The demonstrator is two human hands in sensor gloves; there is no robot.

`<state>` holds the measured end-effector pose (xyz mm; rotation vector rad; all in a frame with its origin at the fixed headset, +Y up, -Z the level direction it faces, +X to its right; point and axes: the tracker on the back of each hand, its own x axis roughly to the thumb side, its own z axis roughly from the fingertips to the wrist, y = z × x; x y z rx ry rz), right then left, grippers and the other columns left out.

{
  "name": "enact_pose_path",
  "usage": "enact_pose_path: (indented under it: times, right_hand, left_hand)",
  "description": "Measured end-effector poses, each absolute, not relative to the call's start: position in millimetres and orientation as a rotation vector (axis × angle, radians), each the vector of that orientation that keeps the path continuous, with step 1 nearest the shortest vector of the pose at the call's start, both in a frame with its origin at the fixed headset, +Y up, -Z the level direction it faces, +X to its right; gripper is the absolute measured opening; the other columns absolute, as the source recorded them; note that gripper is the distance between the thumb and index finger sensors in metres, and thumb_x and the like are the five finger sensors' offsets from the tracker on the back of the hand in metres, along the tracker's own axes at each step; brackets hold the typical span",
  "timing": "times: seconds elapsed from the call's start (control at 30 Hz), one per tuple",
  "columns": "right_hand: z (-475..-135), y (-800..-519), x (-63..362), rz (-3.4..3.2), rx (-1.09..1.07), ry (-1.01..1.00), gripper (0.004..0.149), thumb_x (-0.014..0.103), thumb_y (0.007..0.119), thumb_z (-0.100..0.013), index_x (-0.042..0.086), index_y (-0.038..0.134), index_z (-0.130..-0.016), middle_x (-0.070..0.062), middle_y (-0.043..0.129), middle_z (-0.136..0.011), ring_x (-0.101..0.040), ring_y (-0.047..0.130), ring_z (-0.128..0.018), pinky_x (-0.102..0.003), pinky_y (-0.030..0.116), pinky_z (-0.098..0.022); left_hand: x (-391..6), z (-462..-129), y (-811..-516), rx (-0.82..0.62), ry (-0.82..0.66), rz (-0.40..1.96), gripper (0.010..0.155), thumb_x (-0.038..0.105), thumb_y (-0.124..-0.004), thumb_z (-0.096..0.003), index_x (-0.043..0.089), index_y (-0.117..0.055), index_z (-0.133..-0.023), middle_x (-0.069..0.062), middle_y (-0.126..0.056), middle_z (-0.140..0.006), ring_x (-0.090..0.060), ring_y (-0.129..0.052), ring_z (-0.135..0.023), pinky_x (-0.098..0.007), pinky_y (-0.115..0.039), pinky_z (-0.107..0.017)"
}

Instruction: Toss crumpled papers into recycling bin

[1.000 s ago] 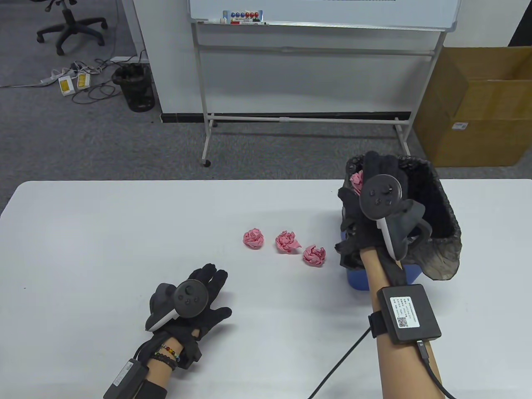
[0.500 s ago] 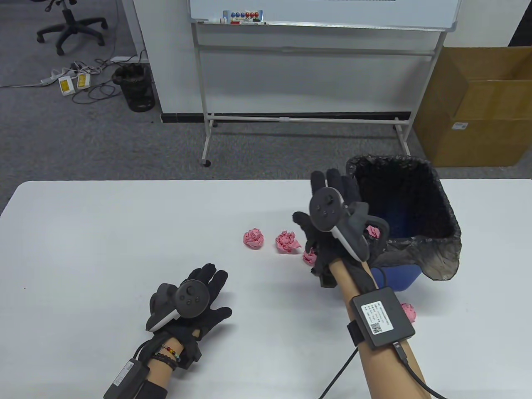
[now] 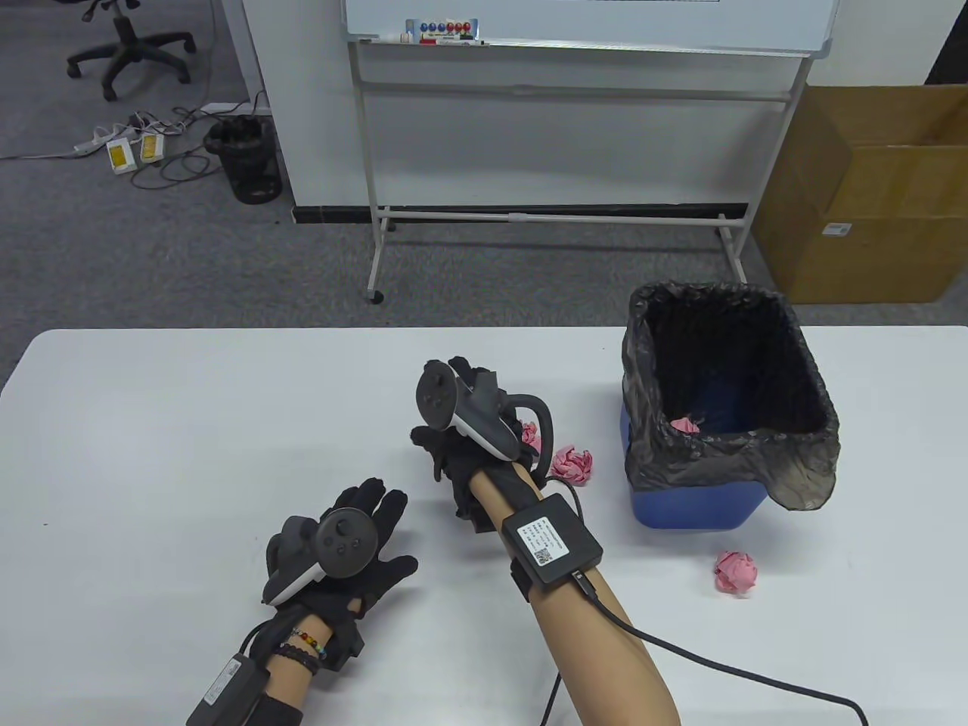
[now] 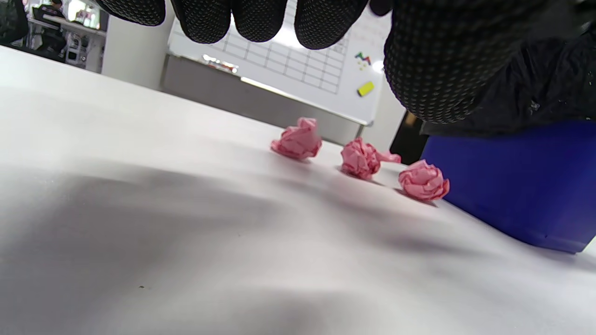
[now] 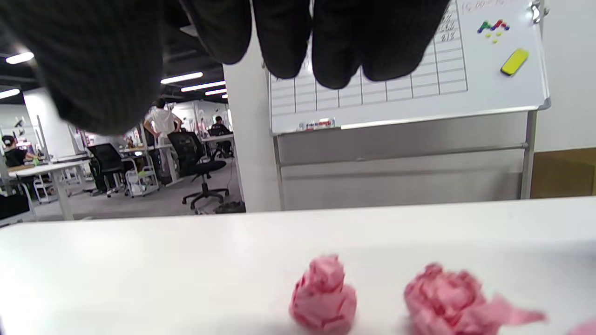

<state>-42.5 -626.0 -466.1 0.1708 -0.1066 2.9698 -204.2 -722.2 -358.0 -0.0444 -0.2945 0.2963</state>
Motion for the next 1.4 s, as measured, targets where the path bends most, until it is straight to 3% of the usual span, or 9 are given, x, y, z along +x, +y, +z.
enact_pose_path:
  times: [0.43,0.67,0.9,1.2,1.4]
  right_hand:
    - [-523.3,-711.7,-60.2,3.059,0.046,0.146,0.087,0.054,0.09,-0.032,0.035,0.049,-0.107,-0.001,0.053,-0.117,-0.032,0.063,-0.109,-0.048,0.063,-0.074]
    - [-538.8,-739.0,-53.8,3.148,-0.044,0.293,0.081,0.046,0.092,-0.033,0.04,0.054,-0.104,-0.001,0.053,-0.117,-0.035,0.069,-0.105,-0.046,0.067,-0.072]
    - [-541.9,-743.7,-54.5,3.322,-0.037,0.065,0.067,0.036,0.097,-0.031,0.038,0.073,-0.094,0.002,0.075,-0.104,-0.023,0.095,-0.085,-0.03,0.086,-0.059]
    - [-543.2,-743.6,-55.3,3.324,-0.037,0.0,0.063,0.036,0.097,-0.028,0.035,0.081,-0.089,0.002,0.089,-0.091,-0.02,0.105,-0.07,-0.026,0.092,-0.049]
    - [-534.8,-717.2,-49.6,3.217,-0.027,-0.013,0.063,0.038,0.097,-0.029,0.033,0.08,-0.09,0.0,0.089,-0.09,-0.021,0.105,-0.07,-0.026,0.092,-0.048]
  left_hand:
    - [-214.7,-359.3,-721.6,-0.058,-0.238,0.287,0.085,0.053,-0.085,-0.0428,0.02,-0.048,-0.112,-0.018,-0.038,-0.122,-0.048,-0.045,-0.111,-0.067,-0.048,-0.075]
    - [-212.6,-361.9,-725.4,-0.082,-0.235,0.275,0.085,0.053,-0.085,-0.043,0.02,-0.048,-0.112,-0.018,-0.037,-0.122,-0.048,-0.045,-0.111,-0.067,-0.047,-0.075]
    - [-212.3,-362.1,-724.9,-0.075,-0.231,0.268,0.085,0.053,-0.085,-0.0431,0.02,-0.048,-0.112,-0.017,-0.038,-0.122,-0.048,-0.045,-0.111,-0.066,-0.048,-0.075]
    - [-210.1,-362.2,-725.1,-0.07,-0.233,0.265,0.084,0.053,-0.085,-0.0431,0.02,-0.049,-0.112,-0.017,-0.039,-0.122,-0.047,-0.046,-0.111,-0.066,-0.048,-0.075]
    - [-207.8,-359.9,-723.8,-0.058,-0.244,0.262,0.084,0.053,-0.085,-0.0431,0.02,-0.049,-0.111,-0.017,-0.039,-0.122,-0.047,-0.045,-0.111,-0.065,-0.048,-0.075]
